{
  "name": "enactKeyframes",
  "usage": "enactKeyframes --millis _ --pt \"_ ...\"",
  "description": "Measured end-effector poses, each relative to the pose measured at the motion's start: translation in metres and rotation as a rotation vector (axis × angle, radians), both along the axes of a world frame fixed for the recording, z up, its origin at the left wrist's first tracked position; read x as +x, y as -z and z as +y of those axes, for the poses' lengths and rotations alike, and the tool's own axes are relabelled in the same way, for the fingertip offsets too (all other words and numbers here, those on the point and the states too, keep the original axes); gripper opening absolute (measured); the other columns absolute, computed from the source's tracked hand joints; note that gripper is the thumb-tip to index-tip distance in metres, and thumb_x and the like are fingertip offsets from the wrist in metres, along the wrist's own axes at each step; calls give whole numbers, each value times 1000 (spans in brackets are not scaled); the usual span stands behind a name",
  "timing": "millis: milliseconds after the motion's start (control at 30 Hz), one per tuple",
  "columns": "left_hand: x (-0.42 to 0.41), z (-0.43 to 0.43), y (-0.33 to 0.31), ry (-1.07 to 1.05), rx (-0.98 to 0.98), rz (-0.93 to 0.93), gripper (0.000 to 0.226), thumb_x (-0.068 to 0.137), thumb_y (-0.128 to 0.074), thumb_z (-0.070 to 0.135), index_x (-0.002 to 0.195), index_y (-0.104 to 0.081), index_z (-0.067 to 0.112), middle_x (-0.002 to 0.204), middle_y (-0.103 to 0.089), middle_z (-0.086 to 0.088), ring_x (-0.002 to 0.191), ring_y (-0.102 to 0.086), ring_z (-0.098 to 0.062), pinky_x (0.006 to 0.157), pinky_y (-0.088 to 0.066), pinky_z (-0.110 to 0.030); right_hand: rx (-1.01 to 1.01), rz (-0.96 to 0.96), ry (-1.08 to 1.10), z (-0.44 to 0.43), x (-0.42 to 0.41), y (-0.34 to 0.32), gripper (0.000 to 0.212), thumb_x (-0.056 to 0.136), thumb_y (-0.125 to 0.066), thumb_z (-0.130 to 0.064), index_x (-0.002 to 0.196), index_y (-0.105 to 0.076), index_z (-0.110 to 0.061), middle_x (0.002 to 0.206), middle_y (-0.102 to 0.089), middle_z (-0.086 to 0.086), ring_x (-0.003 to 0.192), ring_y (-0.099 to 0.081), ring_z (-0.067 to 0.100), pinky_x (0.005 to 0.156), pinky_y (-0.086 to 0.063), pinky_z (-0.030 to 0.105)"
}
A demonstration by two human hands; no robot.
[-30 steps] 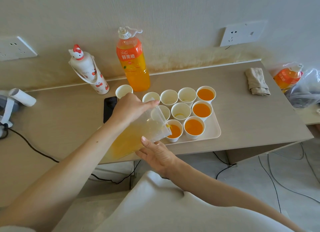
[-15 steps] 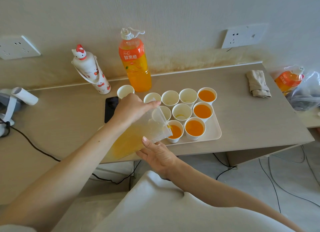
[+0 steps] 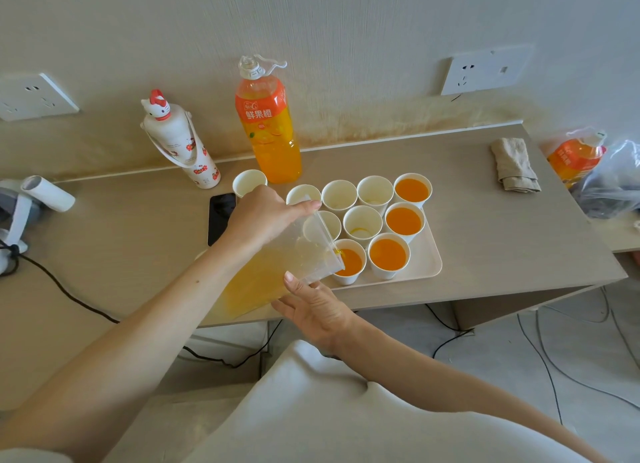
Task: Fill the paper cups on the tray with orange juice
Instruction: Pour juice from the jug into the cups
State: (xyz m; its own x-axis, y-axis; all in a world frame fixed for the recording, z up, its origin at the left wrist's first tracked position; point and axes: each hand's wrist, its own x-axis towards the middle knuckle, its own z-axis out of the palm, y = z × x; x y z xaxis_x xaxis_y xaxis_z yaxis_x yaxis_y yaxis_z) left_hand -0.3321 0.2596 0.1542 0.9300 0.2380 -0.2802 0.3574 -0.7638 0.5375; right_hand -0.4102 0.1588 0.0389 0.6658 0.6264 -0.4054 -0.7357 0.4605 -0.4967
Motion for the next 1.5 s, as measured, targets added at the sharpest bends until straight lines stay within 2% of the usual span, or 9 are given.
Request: enactKeyframes --millis 100,233,400,500,867,967,1133,1500 --pt "0 0 -1 -3 7 1 60 77 -65 64 62 -51 7 55 -41 -1 51 -42 -15 51 -28 -27 3 -14 -5 0 1 1 106 44 -97 -41 135 -48 -19 136 -59 8 130 -52 27 115 -33 46" --pt "0 2 0 -2 8 -3 62 76 -64 66 64 -50 7 57 -41 -3 53 -43 -17 53 -28 -29 5 -8 2 1 1 2 111 43 -97 -41 138 -45 -18 139 -57 9 132 -50 29 115 -33 47" --pt "0 2 1 -9 -4 1 66 76 -64 67 74 -64 1 64 -51 -7 60 -50 -19 58 -33 -32 10 -30 -12 1 0 2 106 48 -95 -41 138 -45 -17 136 -60 8 129 -53 27 116 -31 48" --pt "-1 2 -1 -11 9 0 62 76 -65 65 59 -49 7 54 -41 -2 52 -43 -17 54 -29 -30 9 -36 -17 1 0 2 101 48 -95 -42 135 -49 -18 134 -61 8 128 -54 27 116 -31 48" --pt "-5 -2 -8 -7 27 -18 65 79 -67 59 51 -30 14 48 -28 3 44 -31 -13 48 -21 -26 0 -26 -17 1 0 1 109 45 -96 -43 138 -47 -16 133 -62 8 127 -55 26 116 -32 47" --pt "-5 -2 -9 -2 19 -21 64 79 -66 59 50 -30 14 47 -28 3 43 -31 -13 48 -21 -26 -2 -38 -20 1 0 1 104 46 -96 -43 136 -49 -18 133 -62 7 128 -55 26 117 -30 48" --pt "-6 -2 -12 5 27 -15 64 80 -65 59 50 -31 14 47 -29 3 43 -31 -13 48 -21 -26 -9 -40 -18 2 1 0 112 48 -96 -43 142 -42 -17 137 -58 9 130 -52 27 116 -31 49" --pt "-7 -4 -13 6 53 -10 63 80 -64 60 52 -33 13 49 -31 2 45 -33 -13 49 -22 -26 -11 -28 -17 2 0 0 115 43 -97 -43 141 -43 -17 137 -59 9 129 -53 27 116 -31 47"
